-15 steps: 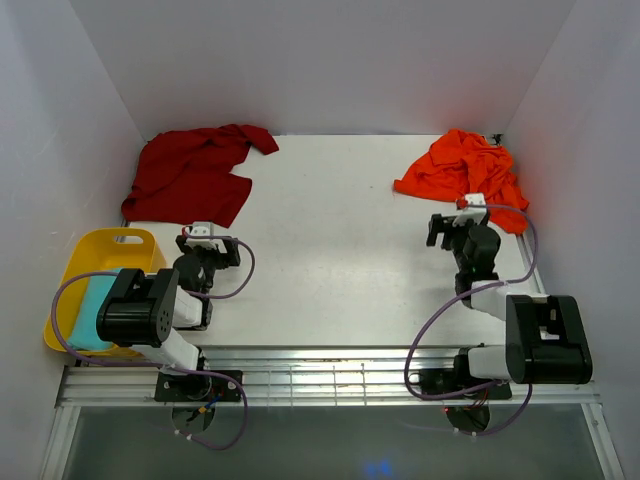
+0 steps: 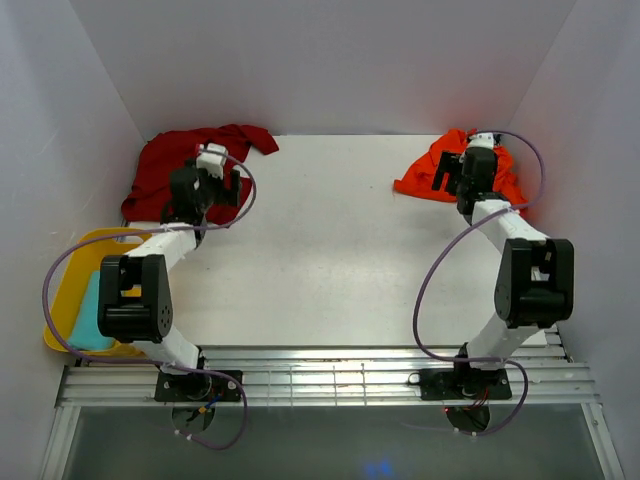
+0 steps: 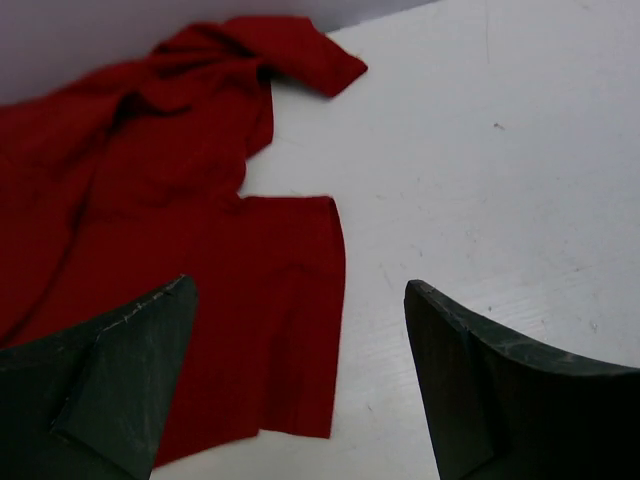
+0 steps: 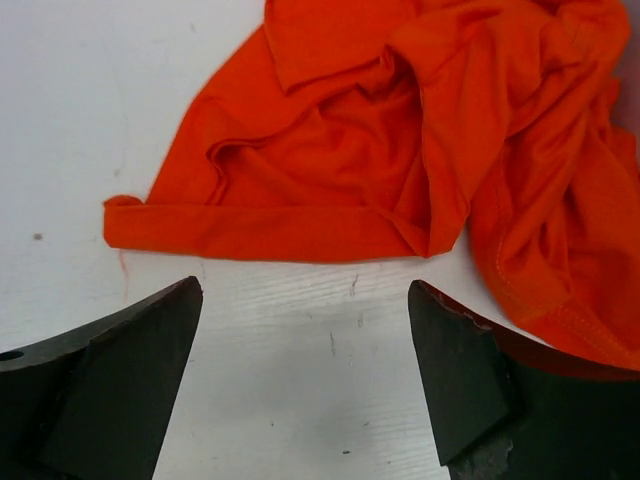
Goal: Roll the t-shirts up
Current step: Pick up the T-shirt at the corner of the board.
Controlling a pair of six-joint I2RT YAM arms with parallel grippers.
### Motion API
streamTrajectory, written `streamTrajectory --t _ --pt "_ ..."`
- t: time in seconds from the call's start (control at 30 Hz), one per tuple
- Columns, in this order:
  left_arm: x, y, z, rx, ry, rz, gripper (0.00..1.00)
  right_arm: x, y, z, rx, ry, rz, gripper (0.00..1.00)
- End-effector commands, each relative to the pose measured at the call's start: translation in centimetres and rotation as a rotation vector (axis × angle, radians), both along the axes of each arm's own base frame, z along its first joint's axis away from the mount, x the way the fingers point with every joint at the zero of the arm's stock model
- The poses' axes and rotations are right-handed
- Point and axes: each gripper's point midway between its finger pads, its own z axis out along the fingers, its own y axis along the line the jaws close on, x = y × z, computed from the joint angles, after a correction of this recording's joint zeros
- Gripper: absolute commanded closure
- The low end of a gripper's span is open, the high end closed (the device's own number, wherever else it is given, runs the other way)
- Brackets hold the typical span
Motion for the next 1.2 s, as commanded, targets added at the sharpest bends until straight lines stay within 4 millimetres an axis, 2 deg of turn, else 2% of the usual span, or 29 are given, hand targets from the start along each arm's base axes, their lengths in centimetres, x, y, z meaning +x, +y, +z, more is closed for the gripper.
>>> streamTrajectory --t 0.0,0.03,0.07,0.1,0.13,0.17,0.27,0.3,0.4,0.43,0.47,0.5,0.53,0.57,0.63,0.67,0.73,0.8,0.83,0.87,0.9,0.93,0.97,1.0,1.03,1.07,1.1,1.13,1.17 --pt "-3.0 -0.5 -2.4 0.144 0.297 -0.161 0.05 0.6 -0.8 -3.6 0.019 0.163 -0.05 0.1" --pt "-3.3 -1.4 -1.2 0.166 0.266 -0.23 0.05 1.8 -1.8 -2.8 0.047 0.163 -0.061 0.1" --pt "-3.6 -1.7 -0.8 0.178 0.256 -0.255 0.05 2.4 -2.8 -5.2 0.068 0.226 -0.075 0.1" --pt "-4.2 -2.0 -0.7 0.184 0.263 -0.281 0.05 2.2 -3.3 -6.4 0.084 0.286 -0.085 0.1" --pt "-4.5 -2.3 0.3 0.191 0.239 -0.294 0.04 2.7 -3.9 -7.0 0.096 0.309 -0.103 0.1" --pt "-4.6 -2.3 0.6 0.19 0.236 -0.289 0.04 4.0 -5.4 -7.3 0.115 0.316 -0.14 0.11" --pt "-4.8 -2.1 1.6 0.162 0.267 -0.261 0.03 4.2 -7.9 -8.5 0.189 0.336 -0.215 0.14" --pt "-5.3 -2.1 1.2 0.15 0.312 -0.257 0.03 4.3 -8.4 -8.6 0.206 0.33 -0.23 0.15" --pt "-5.2 -1.8 1.2 0.122 0.367 -0.213 0.03 6.1 -8.3 -8.5 0.244 0.281 -0.167 0.17" --pt "-5.1 -1.6 1.3 0.119 0.372 -0.201 0.03 7.1 -6.4 -8.1 0.294 0.256 -0.048 0.18" --pt "-5.0 -1.5 1.2 0.118 0.378 -0.191 0.03 7.5 -5.7 -9.4 0.319 0.278 0.0 0.22" --pt "-4.8 -1.2 1.1 0.123 0.385 -0.175 0.03 8.6 -5.3 -8.6 0.337 0.259 0.029 0.25" --pt "-4.8 -1.1 0.8 0.126 0.394 -0.166 0.03 8.8 -5.1 -8.9 0.351 0.271 0.031 0.28" --pt "-4.7 -0.9 0.6 0.133 0.395 -0.154 0.03 8.4 -5.5 -10.5 0.359 0.323 -0.004 0.35" --pt "-4.5 0.1 0.1 0.157 0.415 -0.102 0.03 8.5 -6.4 -10.8 0.345 0.327 -0.053 0.46" --pt "-4.5 0.4 0.0 0.164 0.423 -0.089 0.03 8.6 -6.7 -10.6 0.345 0.319 -0.055 0.65" --pt "-4.7 1.0 0.0 0.188 0.43 -0.066 0.04 8.6 -5.7 -9.7 0.358 0.308 0.008 0.89" --pt "-4.7 1.2 0.4 0.202 0.418 -0.058 0.04 8.7 -4.7 -7.3 0.376 0.265 0.074 0.92" --pt "-4.7 1.7 1.2 0.225 0.397 -0.044 0.04 8.4 -3.0 -6.3 0.406 0.251 0.149 0.92" --pt "-4.5 2.1 1.7 0.238 0.384 -0.022 0.04 8.2 -2.0 -3.1 0.403 0.191 0.198 0.92" --pt "-4.2 2.6 2.4 0.251 0.365 0.006 0.03 8.3 -0.9 -0.8 0.398 0.139 0.244 0.92" --pt "-4.0 3.1 3.0 0.261 0.353 0.036 0.03 8.0 1.6 1.1 0.41 0.109 0.316 0.92" --pt "-3.5 3.9 4.3 0.271 0.328 0.086 0.02 7.2 3.5 5.0 0.394 0.042 0.378 0.92" --pt "-3.6 4.0 4.8 0.268 0.329 0.097 0.02 6.7 5.4 7.4 0.376 0.0 0.44 0.92" --pt "-3.6 4.0 5.3 0.262 0.326 0.1 0.02 5.7 9.7 9.4 0.358 -0.023 0.544 0.92" --pt "-3.8 3.7 6.2 0.246 0.315 0.087 0.02 4.3 12.6 13.6 0.303 -0.1 0.639 0.92" --pt "-4.0 3.3 7.1 0.229 0.311 0.075 0.02 3.2 14.9 15.6 0.284 -0.133 0.708 0.92" --pt "-4.2 3.0 7.7 0.219 0.304 0.065 0.02 0.7 19.3 17.6 0.297 -0.152 0.855 0.92" --pt "-4.4 3.0 8.9 0.211 0.279 0.065 0.02 -1.5 21.1 20.5 0.3 -0.207 0.944 0.92"
